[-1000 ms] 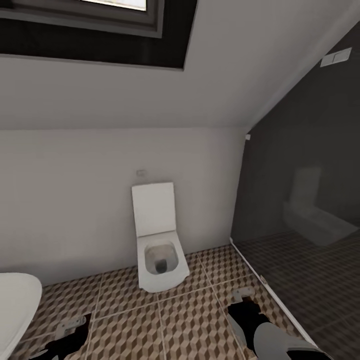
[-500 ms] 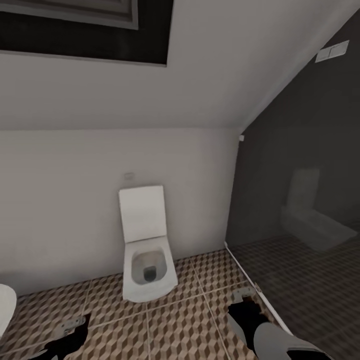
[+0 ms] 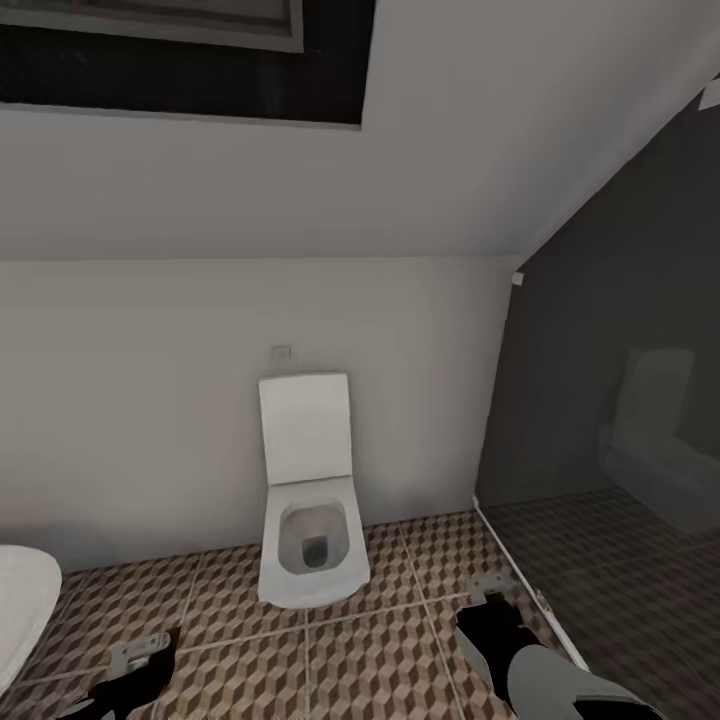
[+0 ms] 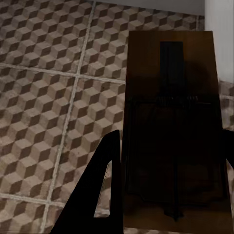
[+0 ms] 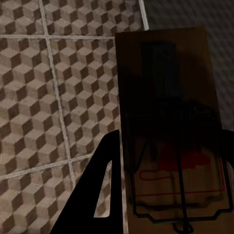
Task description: Take the four mousetraps from the cabinet in the bathroom and place them on the bathroom floor. Make sure all four end up on the same floor surface, and ensure that at least two of them are either under or directly next to the same bathroom sink.
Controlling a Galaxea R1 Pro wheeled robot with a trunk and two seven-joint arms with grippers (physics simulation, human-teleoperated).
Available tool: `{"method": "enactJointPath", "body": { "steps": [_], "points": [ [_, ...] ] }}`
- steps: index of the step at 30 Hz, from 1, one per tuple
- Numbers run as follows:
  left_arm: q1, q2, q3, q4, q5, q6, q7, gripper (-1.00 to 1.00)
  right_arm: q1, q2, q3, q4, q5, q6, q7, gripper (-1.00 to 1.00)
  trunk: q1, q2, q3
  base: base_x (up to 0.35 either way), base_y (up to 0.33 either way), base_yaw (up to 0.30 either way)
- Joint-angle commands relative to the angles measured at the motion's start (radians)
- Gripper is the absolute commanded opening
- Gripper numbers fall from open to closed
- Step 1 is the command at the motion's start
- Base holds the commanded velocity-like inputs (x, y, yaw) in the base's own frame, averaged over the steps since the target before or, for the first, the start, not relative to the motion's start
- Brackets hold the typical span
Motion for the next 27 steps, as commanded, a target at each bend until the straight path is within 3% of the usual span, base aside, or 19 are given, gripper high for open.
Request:
{"method": "enactJointPath", "body": {
  "steps": [1,18,27],
  "points": [
    [-0.001,0.000,-0.008,0.002,0.009,-0.003,-0.002,-1.00,0.000,0.000,-0.005,-0.002,0.009,0.008,0.001,-1.00,0.000,-0.001,-0.001,0.006,-0.005,0.277],
    [-0.001,-0.003,-0.008,0.002,0.007,-0.004,-0.002,-1.00,0.000,0.001,-0.005,-0.002,0.009,0.008,0.001,-1.00,0.000,-0.001,-0.001,0.001,-0.001,0.278],
    [-0.001,-0.004,-0.008,0.001,0.007,-0.003,-0.002,-1.00,0.000,0.000,-0.005,-0.002,0.009,0.008,0.001,-1.00,0.000,-0.001,-0.001,0.130,-0.087,0.078]
  ]
}}
